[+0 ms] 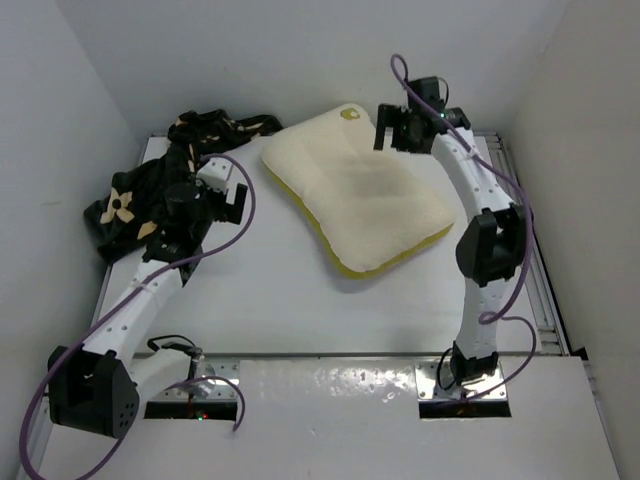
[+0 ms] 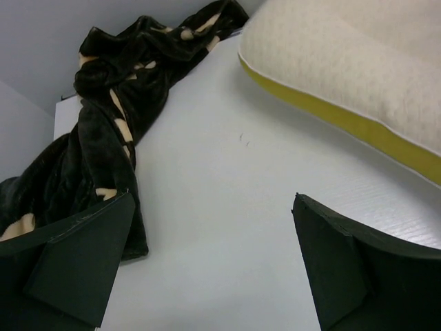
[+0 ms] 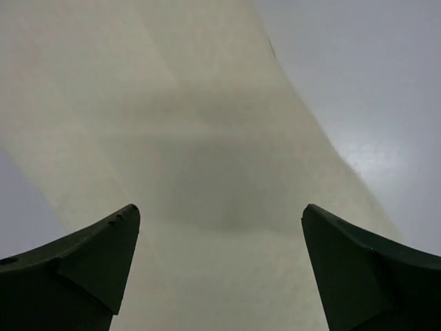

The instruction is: Put the pillow into the pillowcase

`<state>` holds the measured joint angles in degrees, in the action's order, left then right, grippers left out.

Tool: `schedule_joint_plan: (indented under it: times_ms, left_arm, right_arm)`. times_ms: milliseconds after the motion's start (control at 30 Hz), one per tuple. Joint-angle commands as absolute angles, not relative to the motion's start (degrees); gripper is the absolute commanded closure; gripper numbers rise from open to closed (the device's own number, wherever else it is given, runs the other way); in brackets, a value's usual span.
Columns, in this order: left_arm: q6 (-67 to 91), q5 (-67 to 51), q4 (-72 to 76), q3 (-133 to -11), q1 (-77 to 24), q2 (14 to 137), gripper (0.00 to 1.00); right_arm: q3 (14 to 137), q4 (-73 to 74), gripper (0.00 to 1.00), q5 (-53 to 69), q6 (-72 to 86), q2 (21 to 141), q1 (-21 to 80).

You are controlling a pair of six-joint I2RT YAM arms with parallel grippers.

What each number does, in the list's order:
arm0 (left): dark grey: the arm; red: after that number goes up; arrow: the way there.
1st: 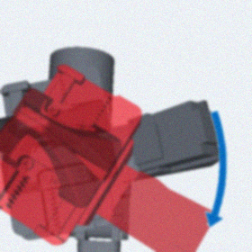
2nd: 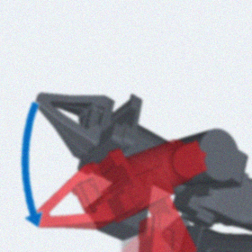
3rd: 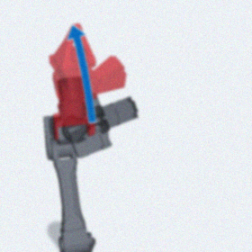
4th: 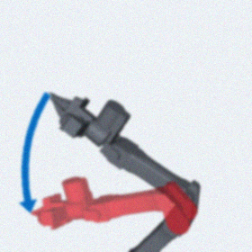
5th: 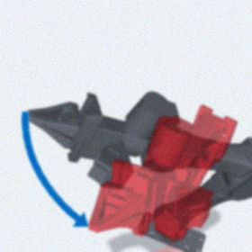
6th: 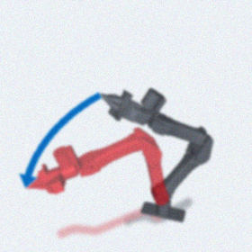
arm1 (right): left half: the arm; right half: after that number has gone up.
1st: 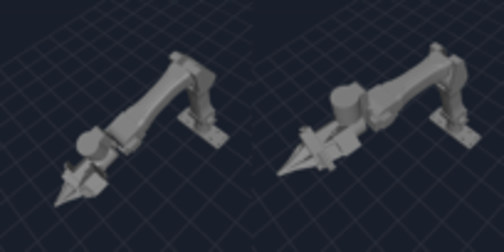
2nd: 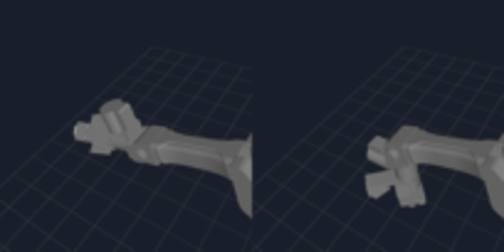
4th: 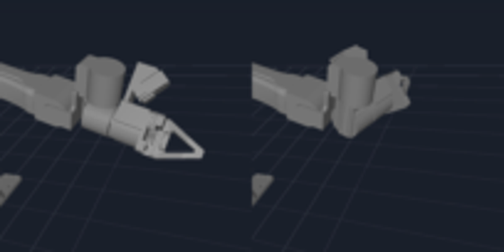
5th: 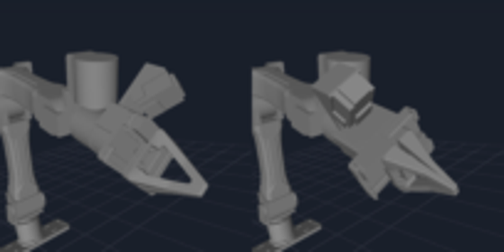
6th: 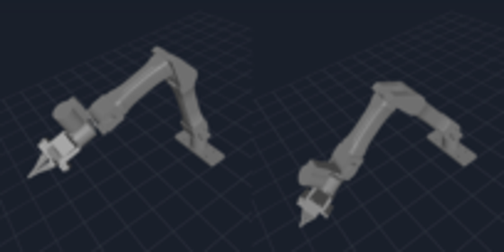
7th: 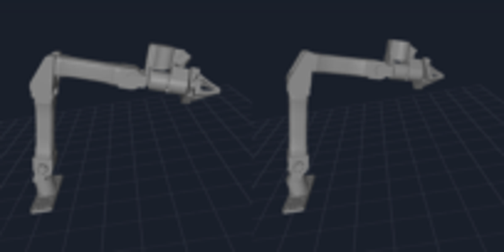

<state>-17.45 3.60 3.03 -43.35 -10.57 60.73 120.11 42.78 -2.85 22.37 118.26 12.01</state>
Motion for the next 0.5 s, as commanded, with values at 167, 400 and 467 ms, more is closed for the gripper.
schedule_joint_plan:
  times_ms: [167,400,467]
  left_arm:
    - [-14.5,-2.5,0.1,-46.2,-8.5,62.0,0.56]
    - [-7.5,-7.3,-4.8,-50.3,-6.7,67.4,0.46]
    - [-3.5,-5.6,-6.8,-52.9,-4.5,71.5,0.12]
  right_arm:
    - [75.4,26.2,1.00,4.6,29.4,88.1,4.8]
    - [52.8,26.5,0.01,-3.1,39.1,75.5,0.3]
    - [46.6,22.2,0.01,2.2,42.1,73.3,-2.9]
